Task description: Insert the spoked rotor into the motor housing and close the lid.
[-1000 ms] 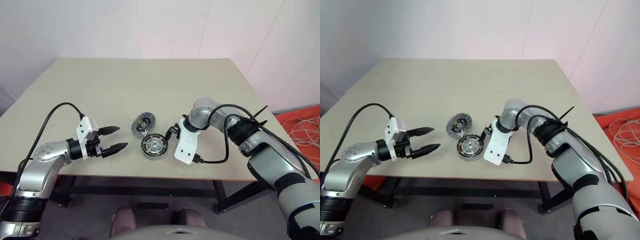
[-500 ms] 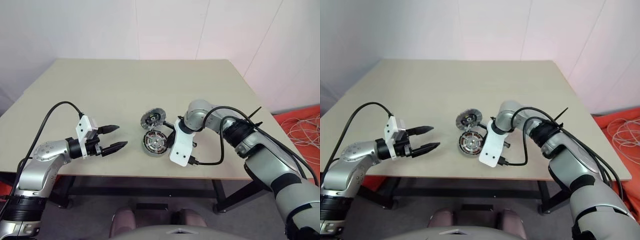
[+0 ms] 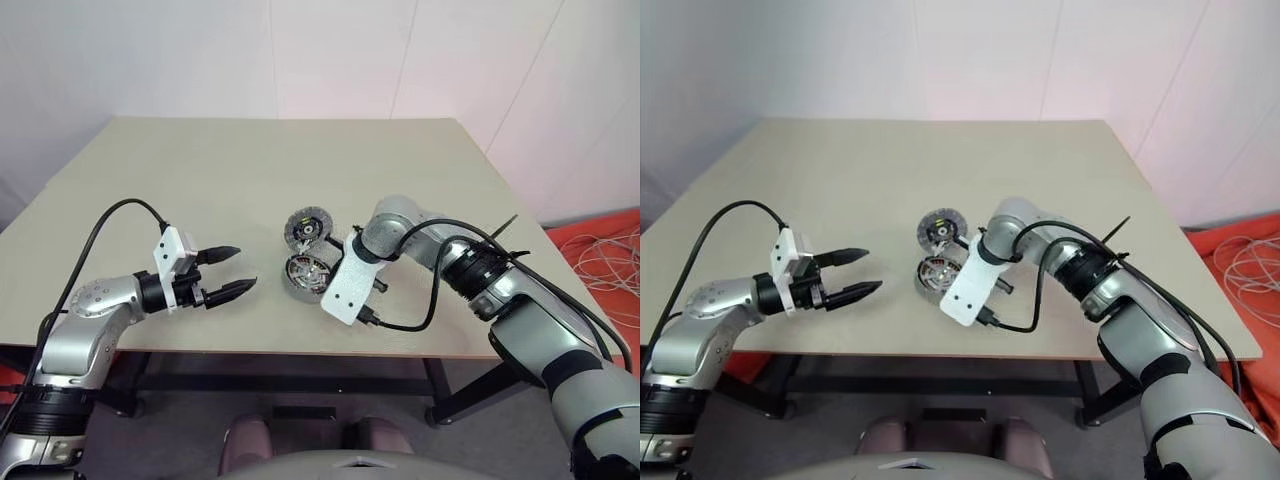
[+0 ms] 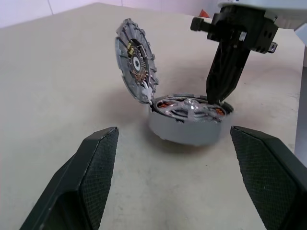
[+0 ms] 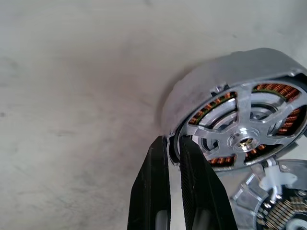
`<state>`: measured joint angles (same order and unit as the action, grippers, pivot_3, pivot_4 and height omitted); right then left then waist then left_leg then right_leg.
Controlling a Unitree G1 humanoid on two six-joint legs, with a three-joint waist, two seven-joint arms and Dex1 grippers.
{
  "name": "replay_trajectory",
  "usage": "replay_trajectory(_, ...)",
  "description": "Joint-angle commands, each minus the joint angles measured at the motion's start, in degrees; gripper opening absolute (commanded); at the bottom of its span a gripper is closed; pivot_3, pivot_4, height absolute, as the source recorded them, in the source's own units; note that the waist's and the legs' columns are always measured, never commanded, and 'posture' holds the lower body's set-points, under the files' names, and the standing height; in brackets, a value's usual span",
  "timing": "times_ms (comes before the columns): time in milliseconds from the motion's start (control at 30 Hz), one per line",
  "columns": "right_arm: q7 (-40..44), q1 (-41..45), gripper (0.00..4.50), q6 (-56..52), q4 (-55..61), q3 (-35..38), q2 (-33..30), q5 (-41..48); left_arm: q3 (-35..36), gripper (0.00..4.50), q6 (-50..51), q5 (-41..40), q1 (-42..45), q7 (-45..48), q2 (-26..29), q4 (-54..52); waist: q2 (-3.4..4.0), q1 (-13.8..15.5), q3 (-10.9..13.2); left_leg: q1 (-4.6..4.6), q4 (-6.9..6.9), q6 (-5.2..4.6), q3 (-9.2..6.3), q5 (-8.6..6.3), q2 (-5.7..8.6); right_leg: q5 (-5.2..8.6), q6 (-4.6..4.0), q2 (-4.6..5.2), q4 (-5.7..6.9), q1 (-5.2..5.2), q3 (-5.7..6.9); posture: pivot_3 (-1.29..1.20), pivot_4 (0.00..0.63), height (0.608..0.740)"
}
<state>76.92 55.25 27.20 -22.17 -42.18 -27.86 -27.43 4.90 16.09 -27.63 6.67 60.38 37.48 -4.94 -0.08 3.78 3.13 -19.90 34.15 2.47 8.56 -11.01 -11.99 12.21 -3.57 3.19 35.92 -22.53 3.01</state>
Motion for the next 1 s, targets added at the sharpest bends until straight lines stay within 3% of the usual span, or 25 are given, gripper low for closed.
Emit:
replay_trajectory(33, -0.26, 0.88, 0.00, -6.29, 5.57, 4.34, -0.80, 0.22, 0.04, 3.95, -0.65, 0.12, 1.91, 0.36, -0.09, -0.02, 0.00, 0.10, 0.00, -0.08, 0.00, 0.00, 0.00, 0.00, 0.00, -0.01, -0.01, 0.00, 0.00, -0.08, 0.00, 0.00, 0.000, 0.740)
replay_trajectory(167, 1.19, -0.25, 0.00, -16.22, 10.67, 6.02, -1.33, -0.07, -0.47, 3.95, -0.94, 0.40, 3.16, 0.91, -0.27, 1.19, 0.01, 0.27, 0.02, -0.18, -0.05, -0.03, -0.01, -0.03, 0.01, -0.03, -0.04, 0.00, 0.00, -0.17, 0.01, 0.00, 0.000, 0.740)
replay_trajectory(700, 10.62, -3.74, 0.00, -36.33, 26.09, 7.80, -10.09, 0.09, -1.21, 3.95, -2.00, 1.55, 5.59, 2.51, -1.04, 4.15, 0.21, 0.37, 0.31, -0.19, -0.06, -0.04, 0.01, -0.05, 0.01, -0.03, -0.03, 0.03, 0.00, -0.21, -0.01, 0.00, 0.000, 0.740)
replay_trajectory(867, 11.05, -6.39, 0.00, -44.29, 25.01, 5.25, -7.85, -0.82, -1.41, 3.95, -2.45, 1.82, 6.09, 2.50, -1.47, 4.70, 0.21, 0.37, 0.31, -0.17, -0.06, -0.04, 0.01, -0.04, 0.01, -0.03, -0.04, 0.03, -0.01, -0.18, -0.01, 0.00, 0.000, 0.740)
replay_trajectory(1000, 11.62, -8.25, 0.00, -56.89, 23.82, 5.36, -3.31, 0.58, -1.28, 3.95, -2.56, 1.79, 5.76, 2.33, -1.54, 4.51, 0.24, 0.40, 0.32, -0.16, -0.06, -0.03, 0.01, -0.04, 0.01, -0.03, -0.03, 0.04, 0.01, -0.19, -0.01, 0.00, 0.000, 0.740)
